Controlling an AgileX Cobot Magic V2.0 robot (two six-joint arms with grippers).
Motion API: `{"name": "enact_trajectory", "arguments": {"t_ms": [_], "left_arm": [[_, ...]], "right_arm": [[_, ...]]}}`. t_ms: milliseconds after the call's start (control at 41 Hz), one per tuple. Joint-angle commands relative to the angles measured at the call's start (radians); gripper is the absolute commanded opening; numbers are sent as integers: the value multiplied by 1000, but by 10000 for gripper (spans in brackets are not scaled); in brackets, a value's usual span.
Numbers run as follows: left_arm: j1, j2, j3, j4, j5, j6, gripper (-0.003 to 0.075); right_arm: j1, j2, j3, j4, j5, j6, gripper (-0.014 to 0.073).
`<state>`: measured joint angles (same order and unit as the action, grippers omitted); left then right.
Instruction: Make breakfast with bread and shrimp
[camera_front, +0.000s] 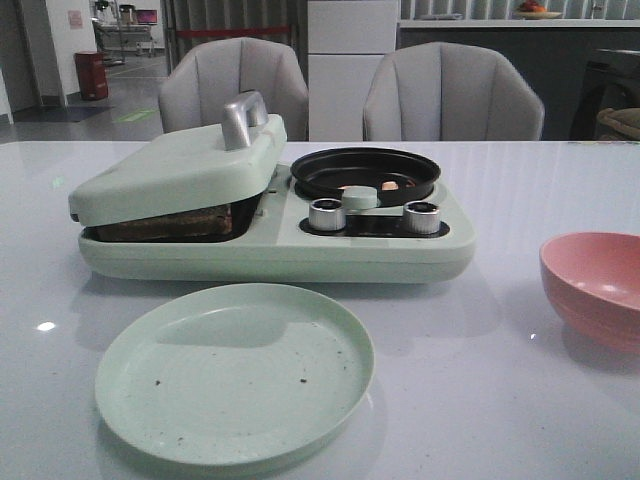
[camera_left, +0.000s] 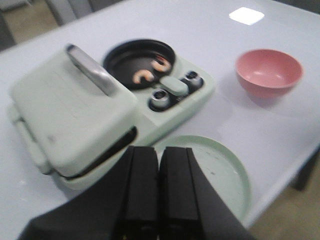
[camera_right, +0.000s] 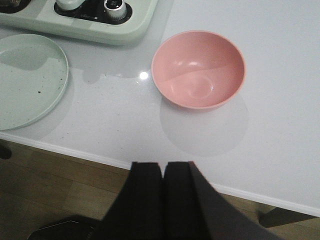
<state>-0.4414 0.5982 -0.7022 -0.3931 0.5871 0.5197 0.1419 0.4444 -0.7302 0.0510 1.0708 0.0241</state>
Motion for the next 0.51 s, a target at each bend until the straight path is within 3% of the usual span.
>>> {"name": "enact_trajectory", "arguments": {"t_ms": [0, 195, 341, 390, 487], "left_arm": [[53, -116, 47, 58, -196, -8, 100], [236, -365, 258, 132, -367, -8, 100], [302, -513, 391, 121, -422, -19, 100], [315, -535, 436, 173, -452, -115, 100], [345, -558, 514, 445, -474, -498, 100]], "right_arm": [[0, 7, -26, 1, -75, 1, 21], [0, 7, -26, 3, -75, 1, 21], [0, 7, -26, 3, -75, 1, 21], [0, 7, -26, 3, -75, 1, 21], [0, 7, -26, 3, -75, 1, 21]]}}
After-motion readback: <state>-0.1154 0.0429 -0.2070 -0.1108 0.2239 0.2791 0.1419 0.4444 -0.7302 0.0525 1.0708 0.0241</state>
